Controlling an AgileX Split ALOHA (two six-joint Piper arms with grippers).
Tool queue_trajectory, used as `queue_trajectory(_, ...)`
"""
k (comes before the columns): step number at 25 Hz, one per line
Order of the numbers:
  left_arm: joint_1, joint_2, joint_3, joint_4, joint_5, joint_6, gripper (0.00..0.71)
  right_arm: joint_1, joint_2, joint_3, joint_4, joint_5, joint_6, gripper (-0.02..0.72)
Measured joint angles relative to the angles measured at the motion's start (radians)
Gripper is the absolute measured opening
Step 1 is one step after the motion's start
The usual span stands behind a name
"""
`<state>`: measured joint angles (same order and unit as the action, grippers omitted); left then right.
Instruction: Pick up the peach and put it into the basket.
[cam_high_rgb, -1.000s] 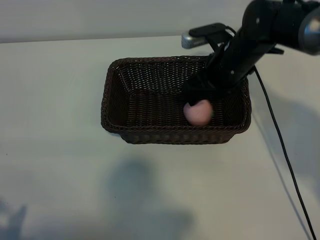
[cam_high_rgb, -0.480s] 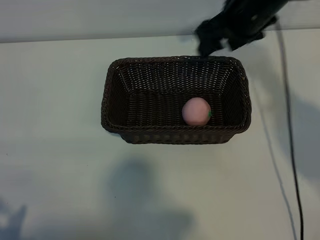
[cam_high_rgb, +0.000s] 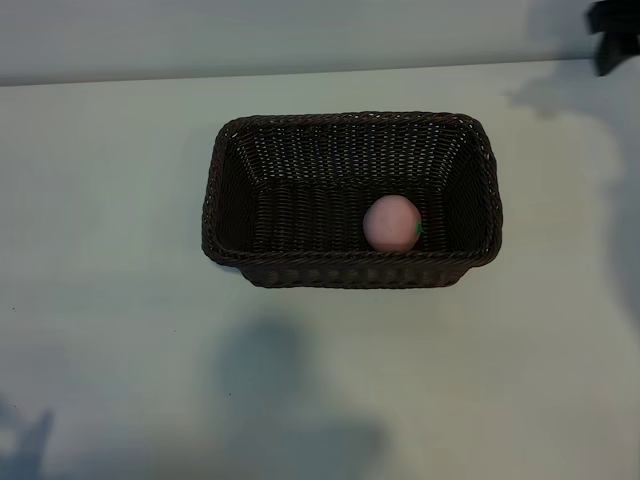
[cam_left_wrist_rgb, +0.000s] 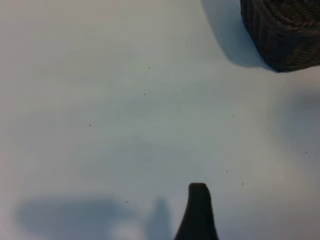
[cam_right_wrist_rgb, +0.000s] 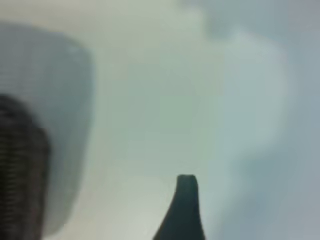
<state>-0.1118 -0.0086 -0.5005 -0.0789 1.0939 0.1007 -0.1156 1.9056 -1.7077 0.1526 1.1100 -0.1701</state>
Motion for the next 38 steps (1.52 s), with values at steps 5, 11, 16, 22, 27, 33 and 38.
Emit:
queue_trajectory(5,0.0,0.0,0.0,0.0,0.0,0.0,0.592,-0.065,-0.015,0.0,-0.004,0.086,0.0,0.616)
queue_trajectory(11,0.0,0.0,0.0,0.0,0.0,0.0,0.592,-0.085,-0.176,0.0,-0.029,0.107,0.01,0.592)
queue_trajectory(16,0.0,0.0,0.0,0.0,0.0,0.0,0.592,-0.085,-0.399,0.011,-0.047,0.107,0.05,0.591)
queue_trajectory(22,0.0,0.0,0.0,0.0,0.0,0.0,0.592,-0.085,-0.734,0.156,-0.046,0.108,0.056,0.589)
queue_trajectory(27,0.0,0.0,0.0,0.0,0.0,0.0,0.592,-0.085,-1.094,0.336,-0.046,0.111,0.071,0.589)
queue_trajectory(33,0.0,-0.001,0.0,0.0,0.0,0.0,0.592,-0.085,-1.452,0.493,-0.075,0.035,0.129,0.587)
queue_trajectory(38,0.0,-0.001,0.0,0.0,0.0,0.0,0.592,-0.085,-1.663,0.618,-0.078,-0.057,0.146,0.561)
